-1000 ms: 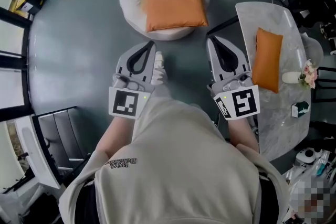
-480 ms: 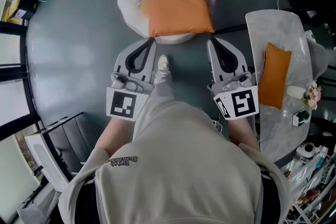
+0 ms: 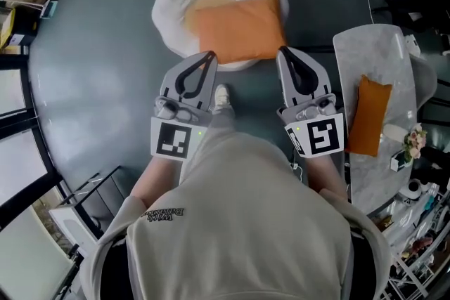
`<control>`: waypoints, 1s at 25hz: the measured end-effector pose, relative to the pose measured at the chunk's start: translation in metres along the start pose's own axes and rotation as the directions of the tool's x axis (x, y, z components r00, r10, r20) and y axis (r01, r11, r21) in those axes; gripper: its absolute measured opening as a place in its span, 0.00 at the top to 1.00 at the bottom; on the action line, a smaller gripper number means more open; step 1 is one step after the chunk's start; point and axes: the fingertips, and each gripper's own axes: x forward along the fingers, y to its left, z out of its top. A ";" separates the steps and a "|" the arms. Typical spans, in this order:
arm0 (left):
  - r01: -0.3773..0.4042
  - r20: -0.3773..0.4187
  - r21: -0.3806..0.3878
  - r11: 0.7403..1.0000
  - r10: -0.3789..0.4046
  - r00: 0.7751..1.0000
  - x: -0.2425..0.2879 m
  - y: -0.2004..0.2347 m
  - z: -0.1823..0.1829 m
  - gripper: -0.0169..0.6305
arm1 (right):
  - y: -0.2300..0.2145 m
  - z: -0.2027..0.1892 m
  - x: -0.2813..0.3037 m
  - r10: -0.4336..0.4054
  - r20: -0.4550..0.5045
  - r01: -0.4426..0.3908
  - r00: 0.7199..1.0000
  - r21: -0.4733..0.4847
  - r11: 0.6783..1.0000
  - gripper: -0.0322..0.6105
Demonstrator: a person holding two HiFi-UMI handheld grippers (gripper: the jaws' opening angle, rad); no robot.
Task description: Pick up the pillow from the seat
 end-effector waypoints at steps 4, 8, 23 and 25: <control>0.012 0.014 -0.030 0.999 -0.011 1.000 0.016 0.038 0.001 0.96 | -0.010 0.007 0.034 -0.042 -0.010 0.041 0.999 -0.035 0.999 0.94; 0.031 0.031 -0.010 0.999 -0.031 0.999 0.034 0.060 0.008 0.96 | -0.024 0.013 0.054 -0.083 -0.016 0.082 0.996 -0.049 0.995 0.94; -0.025 0.058 -0.009 1.000 0.026 0.998 0.080 0.072 0.022 0.96 | -0.073 -0.010 0.071 -0.046 -0.067 0.045 0.997 -0.010 0.999 0.94; -0.001 0.045 0.012 1.000 0.000 0.999 0.089 0.064 0.019 0.96 | -0.083 -0.021 0.070 -0.041 -0.101 0.040 0.994 -0.006 0.999 0.94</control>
